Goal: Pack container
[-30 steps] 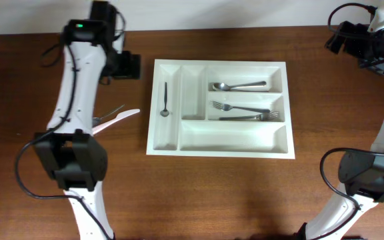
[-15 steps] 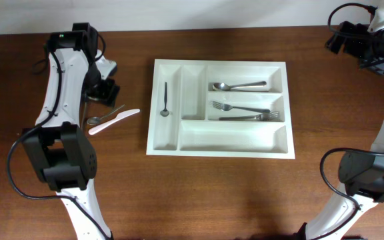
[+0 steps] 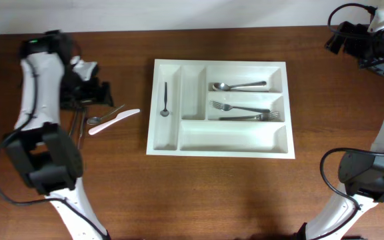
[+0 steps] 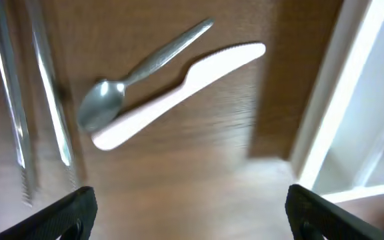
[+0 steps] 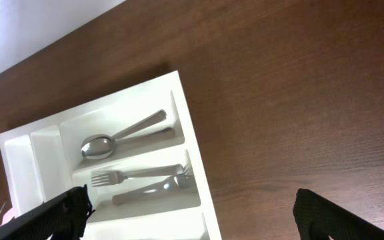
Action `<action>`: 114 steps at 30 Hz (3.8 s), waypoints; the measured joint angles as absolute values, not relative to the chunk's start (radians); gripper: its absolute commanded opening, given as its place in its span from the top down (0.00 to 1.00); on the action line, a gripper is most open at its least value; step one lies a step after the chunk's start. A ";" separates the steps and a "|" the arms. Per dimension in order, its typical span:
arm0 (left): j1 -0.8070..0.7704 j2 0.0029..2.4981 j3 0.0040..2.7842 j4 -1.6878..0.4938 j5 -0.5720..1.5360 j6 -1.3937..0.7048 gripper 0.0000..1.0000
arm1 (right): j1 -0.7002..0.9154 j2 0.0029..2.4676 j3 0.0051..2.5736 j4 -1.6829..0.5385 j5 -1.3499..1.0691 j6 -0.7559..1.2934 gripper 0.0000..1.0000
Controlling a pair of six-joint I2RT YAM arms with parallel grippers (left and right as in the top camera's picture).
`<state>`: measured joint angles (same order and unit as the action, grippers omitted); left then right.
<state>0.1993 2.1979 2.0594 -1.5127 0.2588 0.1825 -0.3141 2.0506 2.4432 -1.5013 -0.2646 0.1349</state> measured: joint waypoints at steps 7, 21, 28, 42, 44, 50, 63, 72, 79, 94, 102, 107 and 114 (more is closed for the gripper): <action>0.347 2.198 2.059 -1.617 0.416 0.144 0.07 | -0.314 2.051 2.443 -1.503 -0.265 0.135 0.01; 0.426 2.197 1.946 -1.520 0.570 0.033 0.08 | -0.314 2.051 2.443 -1.503 -0.265 0.135 0.01; 0.426 2.198 1.868 -1.444 0.614 -0.022 0.16 | -0.314 2.051 2.443 -1.504 -0.265 0.135 0.01; 0.426 2.198 1.842 -1.368 0.469 -0.147 0.16 | -0.314 2.051 2.443 -1.504 -0.265 0.135 0.01; 0.426 2.198 1.842 -1.348 0.443 -0.167 0.16 | -0.314 2.051 2.443 -1.503 -0.265 0.135 0.01; 0.426 2.198 1.841 -1.300 0.410 -0.216 0.16 | -0.314 2.051 2.443 -1.503 -0.265 0.135 0.01; 0.383 2.295 1.841 -1.295 0.411 -0.245 0.20 | -0.314 2.051 2.443 -1.504 -0.265 0.135 0.01; 0.382 2.334 1.835 -1.268 0.414 -0.254 0.29 | -0.314 2.051 2.443 -1.504 -0.265 0.135 0.01; 0.382 2.334 1.835 -1.222 0.410 -0.258 0.46 | -0.314 2.051 2.443 -1.504 -0.265 0.135 0.01; 0.382 2.334 1.835 -1.179 0.401 -0.262 0.76 | -0.314 2.051 2.443 -1.504 -0.265 0.135 0.01; 0.379 2.334 1.835 -1.161 0.400 -0.262 0.98 | -0.314 2.051 2.443 -1.505 -0.265 0.136 0.01; 0.378 2.334 1.835 -1.155 0.426 -0.256 0.98 | -0.314 2.051 2.443 -1.506 -0.265 0.136 0.01; 0.378 2.334 1.835 -1.155 0.463 -0.250 0.74 | -0.314 2.051 2.443 -1.513 -0.264 0.135 0.01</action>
